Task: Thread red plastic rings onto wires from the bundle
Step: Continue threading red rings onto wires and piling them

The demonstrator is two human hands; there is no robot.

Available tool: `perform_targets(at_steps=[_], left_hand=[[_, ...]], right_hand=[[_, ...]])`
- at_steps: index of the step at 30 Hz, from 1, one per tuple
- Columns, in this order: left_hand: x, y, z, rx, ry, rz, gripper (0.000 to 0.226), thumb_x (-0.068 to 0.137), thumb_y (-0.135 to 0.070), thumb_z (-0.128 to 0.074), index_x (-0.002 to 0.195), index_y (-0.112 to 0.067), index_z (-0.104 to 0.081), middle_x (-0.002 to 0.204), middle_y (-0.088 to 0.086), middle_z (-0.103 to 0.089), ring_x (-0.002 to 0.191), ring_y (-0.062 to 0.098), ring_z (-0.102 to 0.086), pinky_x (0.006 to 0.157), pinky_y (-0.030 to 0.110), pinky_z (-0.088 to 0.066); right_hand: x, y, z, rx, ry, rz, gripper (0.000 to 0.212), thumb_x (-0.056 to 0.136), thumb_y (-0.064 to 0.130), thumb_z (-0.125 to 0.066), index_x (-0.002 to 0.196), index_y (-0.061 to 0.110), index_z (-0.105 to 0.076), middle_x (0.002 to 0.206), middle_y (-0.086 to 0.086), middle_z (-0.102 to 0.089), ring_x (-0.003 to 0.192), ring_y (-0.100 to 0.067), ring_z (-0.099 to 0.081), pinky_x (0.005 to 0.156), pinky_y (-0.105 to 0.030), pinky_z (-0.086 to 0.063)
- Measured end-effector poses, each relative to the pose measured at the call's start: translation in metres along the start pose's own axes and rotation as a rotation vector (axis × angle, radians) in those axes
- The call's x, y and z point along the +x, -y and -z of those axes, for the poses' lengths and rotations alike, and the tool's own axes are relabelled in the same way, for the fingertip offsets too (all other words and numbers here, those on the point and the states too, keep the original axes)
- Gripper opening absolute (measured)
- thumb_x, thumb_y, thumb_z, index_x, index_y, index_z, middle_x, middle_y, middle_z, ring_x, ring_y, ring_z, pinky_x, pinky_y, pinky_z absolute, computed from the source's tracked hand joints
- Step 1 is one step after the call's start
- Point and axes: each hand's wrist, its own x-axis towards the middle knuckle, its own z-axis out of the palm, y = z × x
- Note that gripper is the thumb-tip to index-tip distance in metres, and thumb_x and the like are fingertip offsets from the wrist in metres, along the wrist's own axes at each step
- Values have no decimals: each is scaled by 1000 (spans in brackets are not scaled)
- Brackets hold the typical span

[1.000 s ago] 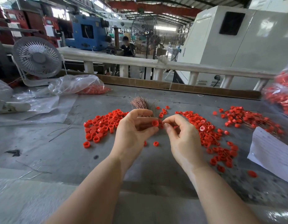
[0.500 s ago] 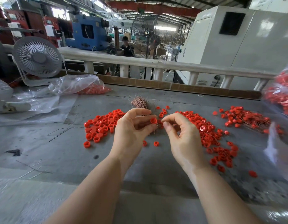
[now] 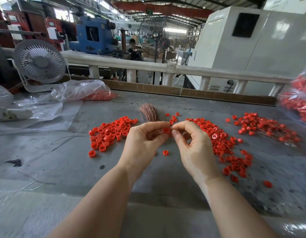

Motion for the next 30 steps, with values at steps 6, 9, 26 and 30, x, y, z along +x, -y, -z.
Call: perform_targets(at_steps=[6, 9, 26, 30], left_hand=[[0, -1, 1, -54, -11, -15, 32, 75, 13, -64, 87, -16, -69, 77, -8, -73, 78, 3, -68, 72, 11, -50], [1, 0, 1, -75, -32, -15, 34, 74, 14, -66, 89, -17, -67, 75, -11, -72, 75, 1, -67, 70, 10, -49], [1, -1, 4, -24, -59, 16, 33, 75, 8, -68, 83, -24, -70, 78, -10, -72, 75, 5, -66, 71, 14, -51], [1, -2, 4, -32, -44, 25, 32, 75, 9, -68, 84, -22, -70, 77, -8, -73, 73, 5, -66, 70, 14, -51]], right_hand=[[0, 0, 0, 10, 2, -8, 9, 84, 20, -56, 84, 22, -64, 77, 8, -63, 72, -9, -58, 63, -24, -45], [1, 0, 0, 4, -3, -8, 9, 84, 20, -55, 84, 22, -64, 78, 8, -63, 74, -9, -59, 63, -23, -45], [2, 4, 2, -18, 25, 9, 6, 83, 15, -62, 80, 16, -67, 74, 12, -59, 70, -4, -53, 63, -14, -40], [2, 4, 2, -27, 35, -5, 6, 83, 12, -65, 80, 15, -67, 74, 11, -60, 68, -3, -52, 63, -14, -39]])
